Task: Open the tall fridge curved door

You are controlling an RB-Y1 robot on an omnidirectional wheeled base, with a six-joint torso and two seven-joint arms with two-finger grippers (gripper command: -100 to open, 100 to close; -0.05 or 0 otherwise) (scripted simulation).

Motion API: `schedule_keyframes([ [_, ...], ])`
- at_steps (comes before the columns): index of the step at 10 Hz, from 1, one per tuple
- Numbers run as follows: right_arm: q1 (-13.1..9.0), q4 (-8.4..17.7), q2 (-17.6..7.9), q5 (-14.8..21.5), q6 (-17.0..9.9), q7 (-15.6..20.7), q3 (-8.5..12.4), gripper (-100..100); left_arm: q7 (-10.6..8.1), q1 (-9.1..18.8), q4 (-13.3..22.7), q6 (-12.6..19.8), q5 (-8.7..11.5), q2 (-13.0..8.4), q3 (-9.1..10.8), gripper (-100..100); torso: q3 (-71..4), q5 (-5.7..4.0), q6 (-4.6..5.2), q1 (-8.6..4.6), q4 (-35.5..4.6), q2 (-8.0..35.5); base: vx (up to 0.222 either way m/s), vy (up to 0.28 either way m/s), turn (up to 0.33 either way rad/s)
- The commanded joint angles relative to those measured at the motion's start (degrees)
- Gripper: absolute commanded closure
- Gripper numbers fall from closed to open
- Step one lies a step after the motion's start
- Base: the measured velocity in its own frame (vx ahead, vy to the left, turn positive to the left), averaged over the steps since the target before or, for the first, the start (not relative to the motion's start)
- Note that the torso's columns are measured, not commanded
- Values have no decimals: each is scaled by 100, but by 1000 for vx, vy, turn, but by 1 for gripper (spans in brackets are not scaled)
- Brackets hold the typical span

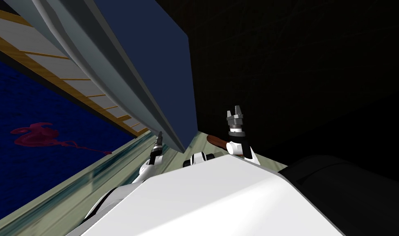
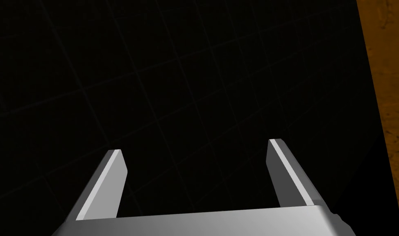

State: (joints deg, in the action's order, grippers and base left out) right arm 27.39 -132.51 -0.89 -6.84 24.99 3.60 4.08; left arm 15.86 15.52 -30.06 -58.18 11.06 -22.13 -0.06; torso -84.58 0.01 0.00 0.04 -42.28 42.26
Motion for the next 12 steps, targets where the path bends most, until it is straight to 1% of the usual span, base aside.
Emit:
schedule_keyframes([
  [1, 0, 0, 0, 0, 0, 0, 0, 0, -19, 77, -65, 257, -63, -239, -13, -100, 0, 1, 0, 2, 1, 0, -32, -50, -11],
  [3, 0, 0, 0, 0, 0, 0, 0, 0, -44, 198, -62, 534, -150, -536, -35, -100, 1, -1, 0, -5, 0, 3, -49, -70, -23],
  [4, 0, 0, 0, 0, 0, 0, 0, 0, -51, 227, -60, 603, -171, -608, -40, -100, 5, -3, 1, -12, -2, 8, -35, -71, -12],
  [5, 0, 0, 0, 0, 0, 0, 0, 0, -64, 282, -56, 738, -213, -745, -50, -100, 1, -2, 0, -6, 0, 0, -42, -69, -14],
  [7, 0, 0, 0, 0, 0, 0, 0, 0, -64, 282, -56, 738, -213, -745, -50, -100, -1, 0, 2, 3, -1, -3, -20, -27, -5],
  [9, 1, 0, -1, 0, 0, 0, 1, 0, -87, 381, -49, 976, -286, -989, -69, -100, -2, 2, 0, 3, 1, -2, -21, -33, -16],
  [10, 0, 0, 0, 0, 0, 0, 0, 0, -92, 405, -48, 1030, -303, -1047, -73, -100, 2, -3, 2, -13, -1, 4, -37, -56, -11],
  [12, 0, 0, 0, 0, 0, 0, 0, 0, -112, 505, -48, 1254, -374, -1291, -90, -100, 4, -2, 1, -8, -2, 6, -43, -58, -19],
])
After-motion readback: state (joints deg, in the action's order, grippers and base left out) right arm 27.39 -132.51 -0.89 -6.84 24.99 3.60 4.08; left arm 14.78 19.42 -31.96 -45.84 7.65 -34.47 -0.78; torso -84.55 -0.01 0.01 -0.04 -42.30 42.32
